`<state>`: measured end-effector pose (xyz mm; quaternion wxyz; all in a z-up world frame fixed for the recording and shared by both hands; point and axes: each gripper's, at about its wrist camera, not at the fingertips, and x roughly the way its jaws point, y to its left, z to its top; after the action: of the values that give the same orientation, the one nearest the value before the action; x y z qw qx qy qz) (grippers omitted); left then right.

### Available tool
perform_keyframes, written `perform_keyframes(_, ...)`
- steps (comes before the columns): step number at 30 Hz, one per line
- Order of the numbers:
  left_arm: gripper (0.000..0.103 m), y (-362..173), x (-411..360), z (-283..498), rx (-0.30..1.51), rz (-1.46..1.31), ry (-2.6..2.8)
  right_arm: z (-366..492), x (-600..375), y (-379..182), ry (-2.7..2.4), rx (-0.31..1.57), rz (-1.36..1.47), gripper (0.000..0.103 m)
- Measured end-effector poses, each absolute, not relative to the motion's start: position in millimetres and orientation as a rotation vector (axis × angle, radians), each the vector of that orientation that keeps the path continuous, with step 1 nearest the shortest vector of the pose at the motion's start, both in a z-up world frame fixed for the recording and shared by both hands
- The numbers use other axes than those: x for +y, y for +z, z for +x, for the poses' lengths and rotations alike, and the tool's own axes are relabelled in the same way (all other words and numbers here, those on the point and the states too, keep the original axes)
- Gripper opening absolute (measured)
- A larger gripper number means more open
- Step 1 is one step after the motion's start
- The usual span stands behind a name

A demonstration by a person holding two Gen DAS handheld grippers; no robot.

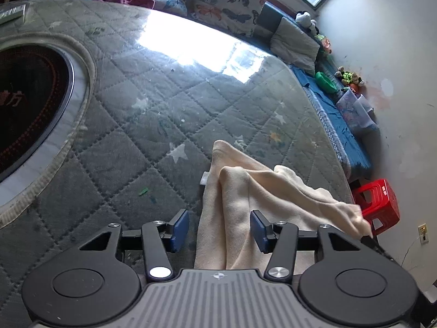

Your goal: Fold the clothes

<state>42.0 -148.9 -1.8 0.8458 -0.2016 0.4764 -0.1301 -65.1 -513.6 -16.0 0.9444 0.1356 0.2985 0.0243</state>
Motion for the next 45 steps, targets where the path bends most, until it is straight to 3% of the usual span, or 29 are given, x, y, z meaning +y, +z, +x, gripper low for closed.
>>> perform_keyframes(2, 0.048, -1.8, -150.9, 42.1, 1.004, -0.423, -0.281, -64.6, -520.6, -22.7, 0.049, 0.617, 0.309, 0.024)
perform_keyframes(5, 0.03, -4.4, -152.4, 44.7, 1.015, -0.443, -0.287, -64.0, -530.0, -31.3, 0.056, 0.62, 0.358, 0.034)
perform_keyframes(8, 0.017, -6.8, -155.0, 45.6, 1.014, -0.443, -0.282, -62.6, -535.2, -40.0, 0.056, 0.63, 0.385, 0.034)
perform_keyframes(11, 0.013, -4.0, -157.7, 46.5, 1.011, -0.429, -0.278, -62.4, -536.1, -42.6, 0.065, 0.624, 0.387, 0.015)
perform_keyframes(14, 0.011, 5.7, -163.9, 47.5, 0.985, -0.399, -0.294, -63.5, -533.7, -32.6, 0.058, 0.601, 0.358, 0.013)
perform_keyframes(24, 0.01, 24.9, -192.8, 57.7, 0.941, -0.338, -0.359, -58.5, -526.4, 17.2, 0.022, 0.503, 0.219, 0.012)
perform_keyframes(33, 0.011, 13.8, -215.7, 72.3, 0.972, -0.3, -0.369, -32.7, -536.8, 7.2, -0.076, 0.553, 0.176, 0.013)
perform_keyframes(40, 0.027, 15.6, -215.9, 72.3, 0.961, -0.288, -0.365, -38.0, -539.7, -4.1, -0.114, 0.578, 0.153, 0.016)
perform_keyframes(45, 0.029, 29.3, -229.8, 62.0, 0.925, -0.273, -0.43, -51.2, -517.1, 3.3, -0.05, 0.556, 0.08, 0.032)
